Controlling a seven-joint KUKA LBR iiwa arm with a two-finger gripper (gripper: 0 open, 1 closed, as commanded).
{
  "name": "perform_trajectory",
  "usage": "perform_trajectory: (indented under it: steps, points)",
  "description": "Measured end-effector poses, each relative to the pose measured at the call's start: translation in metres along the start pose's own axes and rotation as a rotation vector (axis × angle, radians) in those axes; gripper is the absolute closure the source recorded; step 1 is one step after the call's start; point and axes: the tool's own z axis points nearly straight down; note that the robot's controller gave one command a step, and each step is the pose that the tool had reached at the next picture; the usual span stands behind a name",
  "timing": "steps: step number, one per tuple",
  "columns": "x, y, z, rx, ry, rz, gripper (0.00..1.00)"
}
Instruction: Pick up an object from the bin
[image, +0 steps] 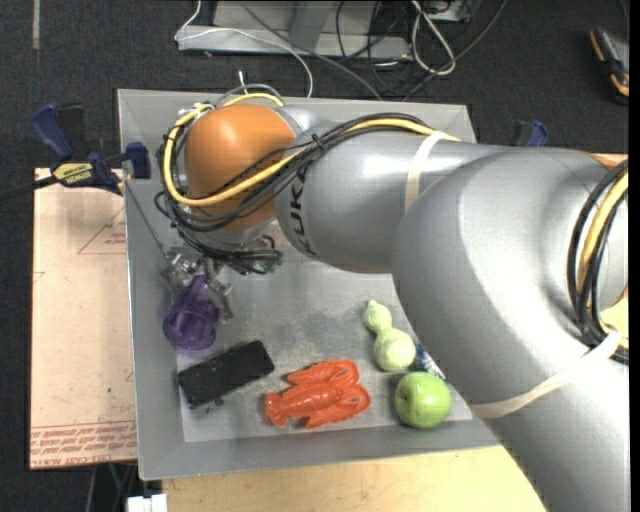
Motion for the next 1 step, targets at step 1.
perform_trajectory:
  steps: [1]
  points:
    - [-0.0005, -0.0004, 0.0, 0.001, -0.002, -0.008, 1.0]
